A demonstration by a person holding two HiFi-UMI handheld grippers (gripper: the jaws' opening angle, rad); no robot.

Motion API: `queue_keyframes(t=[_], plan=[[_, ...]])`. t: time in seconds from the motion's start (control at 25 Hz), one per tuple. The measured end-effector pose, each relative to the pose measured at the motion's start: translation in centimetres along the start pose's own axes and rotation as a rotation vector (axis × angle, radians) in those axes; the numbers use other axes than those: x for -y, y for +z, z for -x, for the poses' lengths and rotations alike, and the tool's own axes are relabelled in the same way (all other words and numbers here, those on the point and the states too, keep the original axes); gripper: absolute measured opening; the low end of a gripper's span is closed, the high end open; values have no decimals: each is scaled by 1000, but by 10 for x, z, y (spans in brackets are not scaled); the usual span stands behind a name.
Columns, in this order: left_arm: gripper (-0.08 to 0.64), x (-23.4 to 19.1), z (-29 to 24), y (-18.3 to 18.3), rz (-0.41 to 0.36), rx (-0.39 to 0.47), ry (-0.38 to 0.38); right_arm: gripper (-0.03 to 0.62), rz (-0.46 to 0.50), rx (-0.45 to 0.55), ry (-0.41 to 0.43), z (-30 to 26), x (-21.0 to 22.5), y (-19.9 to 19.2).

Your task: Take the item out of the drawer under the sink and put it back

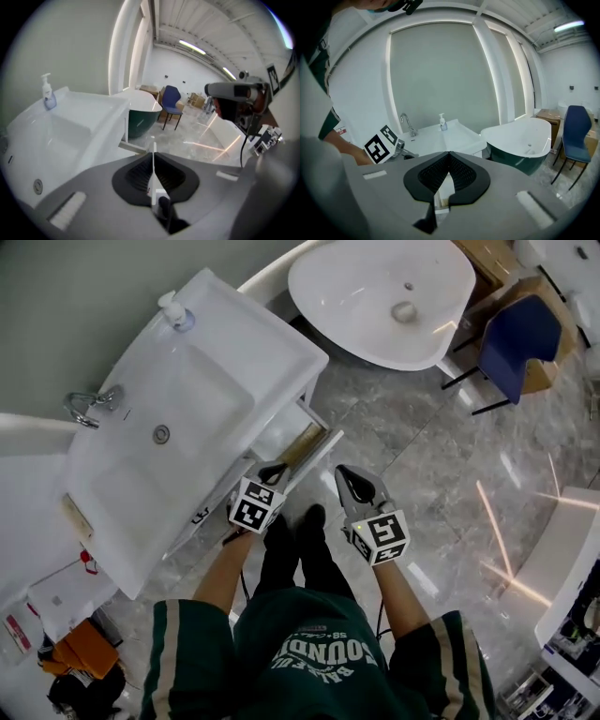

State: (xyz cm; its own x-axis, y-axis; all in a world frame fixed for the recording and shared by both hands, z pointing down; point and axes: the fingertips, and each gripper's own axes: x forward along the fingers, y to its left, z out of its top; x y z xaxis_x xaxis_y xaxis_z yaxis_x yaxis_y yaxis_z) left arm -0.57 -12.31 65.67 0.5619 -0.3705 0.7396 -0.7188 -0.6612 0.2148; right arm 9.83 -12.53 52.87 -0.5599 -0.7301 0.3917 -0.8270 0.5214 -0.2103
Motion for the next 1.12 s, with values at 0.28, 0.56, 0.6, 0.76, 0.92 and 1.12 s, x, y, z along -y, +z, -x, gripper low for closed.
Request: queue_keyframes(t=[0.28,0.56,0.6,0.76,0.92,1.12], plan=[[50,-7,117,47,10,222,134,2,93,108,68,17,-52,82],[49,-17,223,98,-59,412,237,2,173,218,130,27,-94,149],[49,-18,236,105,-64,443,253,2,186,232,135,29,-98,155],[49,-16,278,121,-40,565,304,2,213,274,133,37,-106,172],[49,-11,294,116,-19,634,329,2,220,301,143,40,-112,171],[49,-7,294,98,-4,633,335,2,205,284,163,40,-123,158]])
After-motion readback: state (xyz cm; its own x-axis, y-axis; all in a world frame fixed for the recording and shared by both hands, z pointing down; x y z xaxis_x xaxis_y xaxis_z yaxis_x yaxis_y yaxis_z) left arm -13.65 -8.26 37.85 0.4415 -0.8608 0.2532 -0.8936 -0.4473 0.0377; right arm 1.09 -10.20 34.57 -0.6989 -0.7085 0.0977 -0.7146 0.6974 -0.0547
